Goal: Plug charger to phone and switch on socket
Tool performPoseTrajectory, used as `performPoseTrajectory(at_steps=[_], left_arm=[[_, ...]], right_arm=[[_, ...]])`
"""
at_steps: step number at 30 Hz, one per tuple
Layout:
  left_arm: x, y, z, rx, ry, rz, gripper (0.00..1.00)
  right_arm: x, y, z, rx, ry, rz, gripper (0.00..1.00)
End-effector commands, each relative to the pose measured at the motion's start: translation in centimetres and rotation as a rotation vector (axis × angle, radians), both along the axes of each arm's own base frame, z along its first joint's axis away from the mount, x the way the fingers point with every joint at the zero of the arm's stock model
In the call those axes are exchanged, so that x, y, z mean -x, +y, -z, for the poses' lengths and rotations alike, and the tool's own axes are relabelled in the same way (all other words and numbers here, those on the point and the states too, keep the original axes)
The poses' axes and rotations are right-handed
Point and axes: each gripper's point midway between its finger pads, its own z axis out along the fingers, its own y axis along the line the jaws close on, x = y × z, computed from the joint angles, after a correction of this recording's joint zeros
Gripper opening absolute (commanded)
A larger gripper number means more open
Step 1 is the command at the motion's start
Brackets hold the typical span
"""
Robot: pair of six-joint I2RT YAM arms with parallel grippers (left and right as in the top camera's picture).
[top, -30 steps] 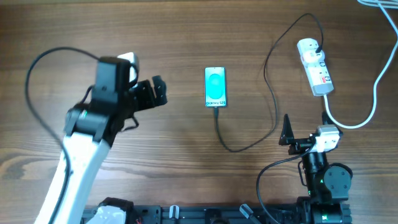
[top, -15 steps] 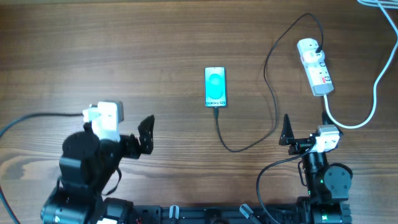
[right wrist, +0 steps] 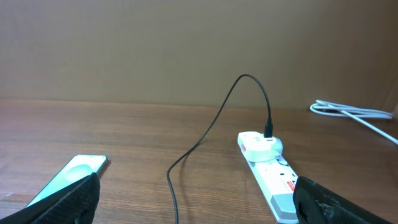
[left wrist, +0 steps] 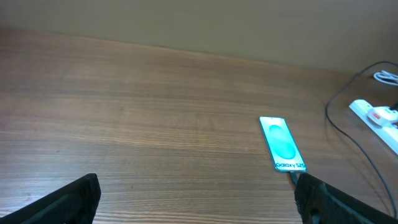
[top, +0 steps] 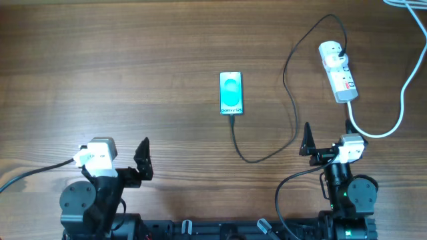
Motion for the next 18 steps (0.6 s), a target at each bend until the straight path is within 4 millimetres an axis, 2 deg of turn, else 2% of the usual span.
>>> performPoseTrajectory(at_steps=[1, 8, 15, 18], left_arm=[[-0.7, 0.0, 0.3, -0.019, -0.044, 0.006, 1.00], [-2.2, -0.4, 0.6, -0.005, -0.287, 0.024, 1.00], [-3.6, 0.4, 0.1, 0.022, -0.439, -0.013, 1.00], [-4.0, 0.7, 0.4, 0.019, -0.478, -0.025, 1.00]], right_arm=[[0.0, -0.3, -0.2, -0.020, -0.010, 0.014, 1.00], [0.0, -0.3, -0.2, -0.019, -0.010, 0.015, 1.00], [0.0, -0.3, -0.2, -0.020, -0.010, 0.015, 1.00], [0.0, -0.3, -0.2, -0.019, -0.010, 0.015, 1.00]])
